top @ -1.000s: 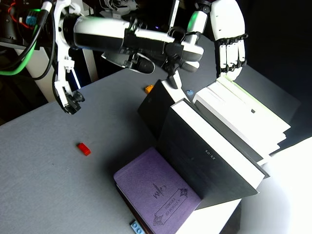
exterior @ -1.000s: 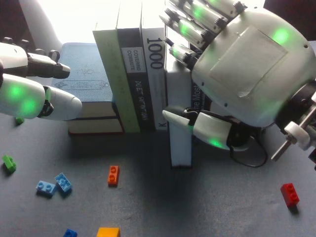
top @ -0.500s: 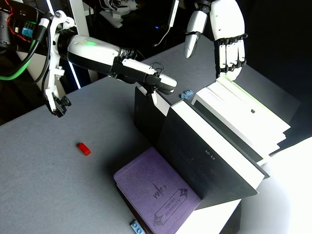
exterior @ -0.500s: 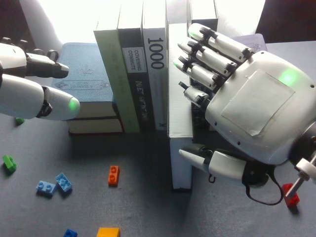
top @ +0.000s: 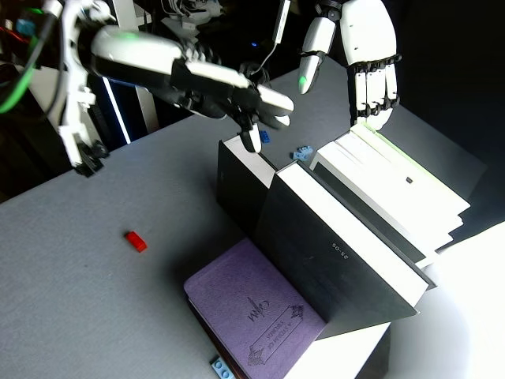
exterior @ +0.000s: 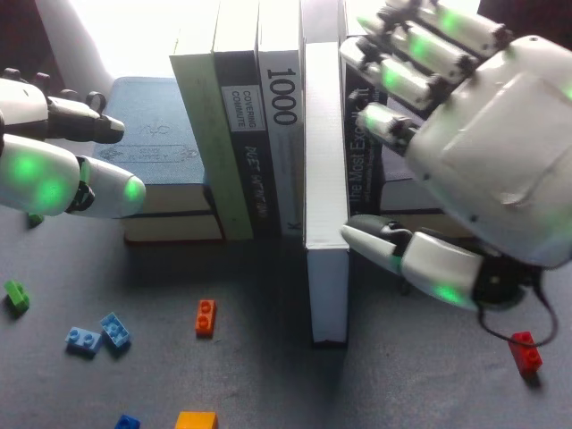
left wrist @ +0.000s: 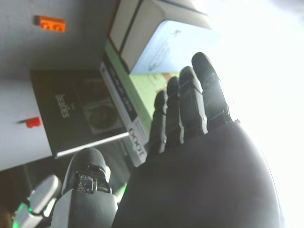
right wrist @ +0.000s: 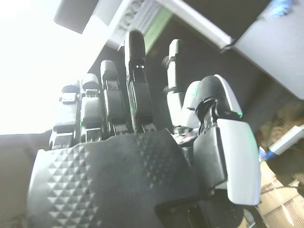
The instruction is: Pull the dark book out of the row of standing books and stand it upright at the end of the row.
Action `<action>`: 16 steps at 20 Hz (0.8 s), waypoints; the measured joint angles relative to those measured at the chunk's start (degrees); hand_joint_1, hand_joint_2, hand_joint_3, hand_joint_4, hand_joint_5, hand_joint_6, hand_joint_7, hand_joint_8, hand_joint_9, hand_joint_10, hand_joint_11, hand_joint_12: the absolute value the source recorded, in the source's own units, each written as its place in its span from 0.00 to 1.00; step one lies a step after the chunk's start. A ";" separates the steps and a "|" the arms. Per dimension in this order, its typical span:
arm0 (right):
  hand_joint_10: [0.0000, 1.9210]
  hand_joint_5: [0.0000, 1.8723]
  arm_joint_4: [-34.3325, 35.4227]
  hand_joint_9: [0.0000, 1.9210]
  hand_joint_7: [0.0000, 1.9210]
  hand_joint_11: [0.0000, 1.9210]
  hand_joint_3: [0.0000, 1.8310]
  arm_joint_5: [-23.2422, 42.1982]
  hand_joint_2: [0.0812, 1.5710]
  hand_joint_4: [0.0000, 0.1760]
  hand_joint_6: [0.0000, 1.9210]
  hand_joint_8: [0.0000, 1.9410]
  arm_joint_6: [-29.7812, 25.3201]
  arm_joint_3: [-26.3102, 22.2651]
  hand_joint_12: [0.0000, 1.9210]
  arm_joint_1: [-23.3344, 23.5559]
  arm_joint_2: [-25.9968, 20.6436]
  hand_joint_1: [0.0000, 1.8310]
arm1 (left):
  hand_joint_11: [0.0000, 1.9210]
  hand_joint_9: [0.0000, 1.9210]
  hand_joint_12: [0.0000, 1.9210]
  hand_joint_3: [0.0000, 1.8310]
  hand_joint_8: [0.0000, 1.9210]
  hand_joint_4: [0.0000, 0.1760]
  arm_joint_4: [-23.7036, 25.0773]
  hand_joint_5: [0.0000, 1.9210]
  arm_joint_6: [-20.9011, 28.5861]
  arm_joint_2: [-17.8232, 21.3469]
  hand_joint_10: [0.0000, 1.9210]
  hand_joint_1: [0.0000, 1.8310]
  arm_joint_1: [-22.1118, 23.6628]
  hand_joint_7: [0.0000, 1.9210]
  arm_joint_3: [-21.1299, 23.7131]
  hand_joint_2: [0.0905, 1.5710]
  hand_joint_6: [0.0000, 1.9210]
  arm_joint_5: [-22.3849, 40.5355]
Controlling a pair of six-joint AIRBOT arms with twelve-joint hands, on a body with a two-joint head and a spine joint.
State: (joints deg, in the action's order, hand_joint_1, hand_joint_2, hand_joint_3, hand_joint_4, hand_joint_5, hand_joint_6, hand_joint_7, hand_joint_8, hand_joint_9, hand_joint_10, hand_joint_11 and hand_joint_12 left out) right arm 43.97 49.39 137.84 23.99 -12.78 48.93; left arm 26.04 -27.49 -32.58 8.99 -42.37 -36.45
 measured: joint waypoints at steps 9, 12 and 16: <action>0.62 0.28 -1.62 0.19 0.38 0.00 0.00 -18.80 0.75 0.00 0.42 0.26 -24.22 -2.93 0.91 -1.64 -17.33 0.04 | 0.26 0.45 0.44 0.00 0.01 0.00 0.00 0.29 0.13 0.00 0.02 0.03 0.00 0.42 0.00 0.80 0.00 0.04; 0.96 0.35 1.55 0.29 0.39 0.14 0.00 -22.88 0.76 0.00 0.73 0.76 -24.52 -3.37 1.00 -1.84 -19.76 0.04 | 0.26 0.52 0.60 0.00 0.03 0.00 -0.04 0.51 0.13 0.00 0.08 0.05 0.00 0.57 0.00 0.82 0.01 0.04; 1.00 0.48 2.89 0.46 0.51 0.28 0.00 -22.86 0.77 0.00 0.94 0.94 -24.74 -3.34 1.00 -2.43 -19.54 0.02 | 0.30 0.42 0.73 0.00 0.40 0.00 0.02 0.51 0.13 0.00 0.60 0.06 0.00 0.51 0.00 0.83 0.22 0.04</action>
State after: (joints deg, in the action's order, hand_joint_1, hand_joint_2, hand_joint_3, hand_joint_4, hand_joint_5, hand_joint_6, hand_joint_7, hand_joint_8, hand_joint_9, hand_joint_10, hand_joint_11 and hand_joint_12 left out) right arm 46.85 26.52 113.10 20.64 -15.20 29.39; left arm 26.06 -27.35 -32.58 8.99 -42.37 -36.40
